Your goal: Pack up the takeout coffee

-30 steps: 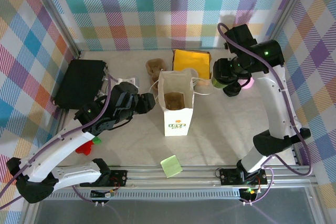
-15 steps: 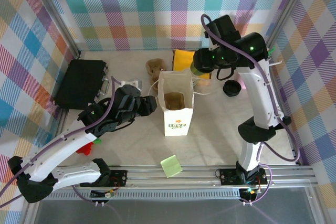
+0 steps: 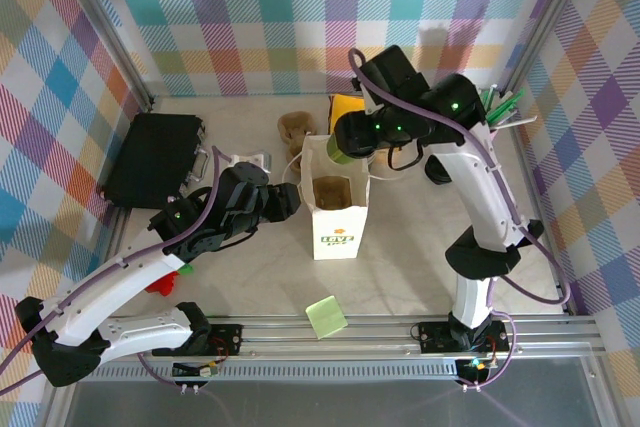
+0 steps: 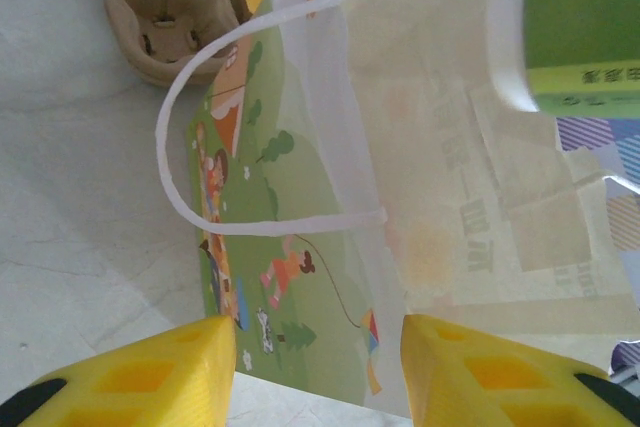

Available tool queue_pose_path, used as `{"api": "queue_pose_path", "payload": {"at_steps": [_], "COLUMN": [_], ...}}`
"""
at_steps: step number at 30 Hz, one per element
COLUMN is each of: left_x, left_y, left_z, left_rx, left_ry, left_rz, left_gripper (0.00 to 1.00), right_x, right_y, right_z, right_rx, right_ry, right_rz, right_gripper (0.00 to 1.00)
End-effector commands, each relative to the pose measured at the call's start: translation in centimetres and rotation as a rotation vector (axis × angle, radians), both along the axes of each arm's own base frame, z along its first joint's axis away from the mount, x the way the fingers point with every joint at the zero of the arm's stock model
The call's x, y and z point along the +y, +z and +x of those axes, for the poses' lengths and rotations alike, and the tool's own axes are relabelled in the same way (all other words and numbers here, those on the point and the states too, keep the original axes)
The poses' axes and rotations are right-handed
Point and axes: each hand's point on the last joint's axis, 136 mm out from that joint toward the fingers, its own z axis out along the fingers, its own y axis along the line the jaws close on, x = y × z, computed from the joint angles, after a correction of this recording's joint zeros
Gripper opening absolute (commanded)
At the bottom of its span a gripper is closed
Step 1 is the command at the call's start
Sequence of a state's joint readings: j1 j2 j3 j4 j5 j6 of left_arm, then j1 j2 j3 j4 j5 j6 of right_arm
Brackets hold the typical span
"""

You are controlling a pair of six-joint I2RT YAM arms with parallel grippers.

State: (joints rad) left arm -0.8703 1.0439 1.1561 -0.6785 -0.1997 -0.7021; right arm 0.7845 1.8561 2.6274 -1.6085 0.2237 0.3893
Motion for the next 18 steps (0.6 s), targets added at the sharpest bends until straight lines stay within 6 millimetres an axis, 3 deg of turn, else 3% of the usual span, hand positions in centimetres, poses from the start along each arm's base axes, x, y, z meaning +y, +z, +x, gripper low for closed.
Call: {"api": "queue_pose_path", "payload": {"at_steps": [1, 6, 18], "left_x": [-1.5, -3.4, -8.3], "left_y": [0.1, 0.0, 0.0], "left_z": [-0.8, -1.8, -3.0], "left_rx": [-0.003, -0.018, -0.023], "left_ry": [-0.071, -0.162, -0.290], "left_rz": [-0.046, -0.156, -0.358], "left_gripper": [0.48, 0.52, 0.50], "right_x": [-1.7, -0.9, -1.2], "right_y": [-2.9, -4.4, -7.1], "right_z": [-3.2, -4.0, -4.7], "right_rx": [0.145, 0.187, 0.260], "right_ry": [0.000, 0.028, 0.017], "right_rz": [-0.128, -0.170, -0.257], "right_gripper": [0.62, 0.62, 0.60]}}
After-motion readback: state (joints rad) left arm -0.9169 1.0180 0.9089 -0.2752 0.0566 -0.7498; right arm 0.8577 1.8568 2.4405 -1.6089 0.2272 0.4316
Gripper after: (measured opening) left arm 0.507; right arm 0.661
